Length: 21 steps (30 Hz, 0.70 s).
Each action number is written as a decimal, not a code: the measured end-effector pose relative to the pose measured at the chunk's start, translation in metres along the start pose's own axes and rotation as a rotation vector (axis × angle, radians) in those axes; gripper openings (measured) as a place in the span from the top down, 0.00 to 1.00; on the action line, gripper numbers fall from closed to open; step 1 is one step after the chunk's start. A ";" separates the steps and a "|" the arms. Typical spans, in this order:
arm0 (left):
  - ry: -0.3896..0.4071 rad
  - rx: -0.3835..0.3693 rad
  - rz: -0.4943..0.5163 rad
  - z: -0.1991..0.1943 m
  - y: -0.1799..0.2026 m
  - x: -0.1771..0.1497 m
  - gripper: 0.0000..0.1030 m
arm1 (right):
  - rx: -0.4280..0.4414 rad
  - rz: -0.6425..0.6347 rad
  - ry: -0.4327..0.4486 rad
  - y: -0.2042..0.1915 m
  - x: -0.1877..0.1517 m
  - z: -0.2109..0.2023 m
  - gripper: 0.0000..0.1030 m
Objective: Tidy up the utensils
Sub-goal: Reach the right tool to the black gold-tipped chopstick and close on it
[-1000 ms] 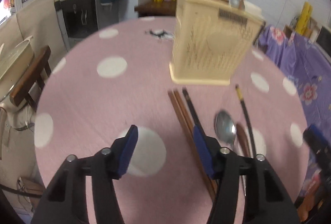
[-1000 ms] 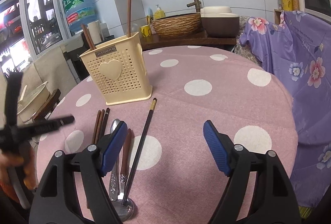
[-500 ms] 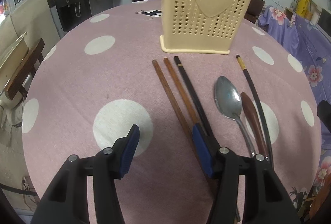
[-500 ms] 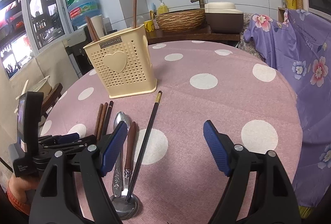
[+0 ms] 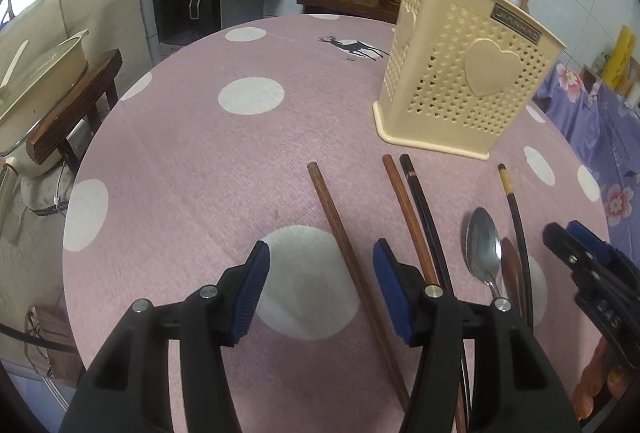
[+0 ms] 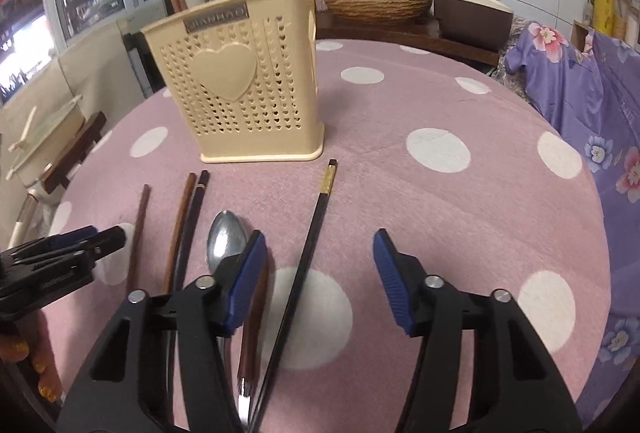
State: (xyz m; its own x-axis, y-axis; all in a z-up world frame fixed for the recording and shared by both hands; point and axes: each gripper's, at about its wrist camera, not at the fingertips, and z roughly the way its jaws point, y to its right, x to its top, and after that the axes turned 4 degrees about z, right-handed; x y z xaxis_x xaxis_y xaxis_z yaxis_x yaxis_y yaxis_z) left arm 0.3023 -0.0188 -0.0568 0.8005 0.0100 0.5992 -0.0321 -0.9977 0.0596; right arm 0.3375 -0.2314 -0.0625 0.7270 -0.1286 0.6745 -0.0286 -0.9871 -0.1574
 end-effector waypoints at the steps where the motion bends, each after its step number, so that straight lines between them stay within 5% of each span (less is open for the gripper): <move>1: -0.001 0.009 0.000 0.002 0.000 0.001 0.47 | -0.002 0.005 -0.013 0.000 0.003 0.007 0.55; 9: -0.041 0.014 -0.046 0.021 -0.003 0.007 0.47 | -0.046 0.008 -0.118 -0.005 0.015 0.049 0.71; 21: -0.033 0.081 -0.008 0.034 0.008 0.019 0.51 | -0.089 -0.016 -0.093 -0.005 0.024 0.061 0.78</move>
State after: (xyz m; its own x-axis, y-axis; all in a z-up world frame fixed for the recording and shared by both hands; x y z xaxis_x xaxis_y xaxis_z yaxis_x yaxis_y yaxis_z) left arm 0.3377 -0.0291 -0.0723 0.8199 0.0171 0.5722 0.0216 -0.9998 -0.0012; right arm 0.3969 -0.2232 -0.0899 0.7881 -0.1078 0.6060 -0.0748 -0.9940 -0.0796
